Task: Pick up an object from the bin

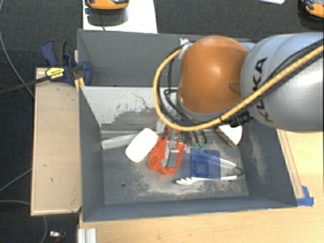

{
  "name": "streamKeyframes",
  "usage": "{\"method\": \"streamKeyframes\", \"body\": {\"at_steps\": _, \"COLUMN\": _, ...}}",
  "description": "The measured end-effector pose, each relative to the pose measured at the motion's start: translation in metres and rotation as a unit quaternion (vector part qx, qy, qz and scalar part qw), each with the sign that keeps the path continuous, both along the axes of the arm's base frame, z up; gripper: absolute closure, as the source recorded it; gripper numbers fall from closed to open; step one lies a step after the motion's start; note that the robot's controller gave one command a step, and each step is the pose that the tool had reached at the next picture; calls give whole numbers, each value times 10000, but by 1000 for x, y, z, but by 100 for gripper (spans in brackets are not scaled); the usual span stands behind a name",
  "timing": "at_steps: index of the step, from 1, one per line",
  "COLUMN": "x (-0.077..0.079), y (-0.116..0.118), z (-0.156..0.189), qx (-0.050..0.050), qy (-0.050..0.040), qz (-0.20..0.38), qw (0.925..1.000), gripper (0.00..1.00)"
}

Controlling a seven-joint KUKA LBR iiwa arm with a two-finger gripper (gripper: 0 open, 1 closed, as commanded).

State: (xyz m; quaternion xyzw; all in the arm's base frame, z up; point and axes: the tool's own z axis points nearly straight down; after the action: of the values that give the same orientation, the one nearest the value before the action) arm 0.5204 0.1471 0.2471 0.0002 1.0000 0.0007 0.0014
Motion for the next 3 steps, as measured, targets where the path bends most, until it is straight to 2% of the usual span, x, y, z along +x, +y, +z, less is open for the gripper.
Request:
{"method": "streamKeyframes", "body": {"at_steps": 1, "x": 11, "y": 6, "z": -18, "qx": -5, "qy": -9, "qz": 1314, "qw": 9913, "gripper": 0}}
{"method": "streamKeyframes", "body": {"at_steps": 2, "x": 44, "y": -7, "z": -46, "qx": -9, "qy": -36, "qz": 3078, "qw": 9515, "gripper": 0}}
{"method": "streamKeyframes", "body": {"at_steps": 3, "x": 47, "y": -4, "z": -125, "qx": -6, "qy": -56, "qz": 3072, "qw": 9516, "gripper": 0}}
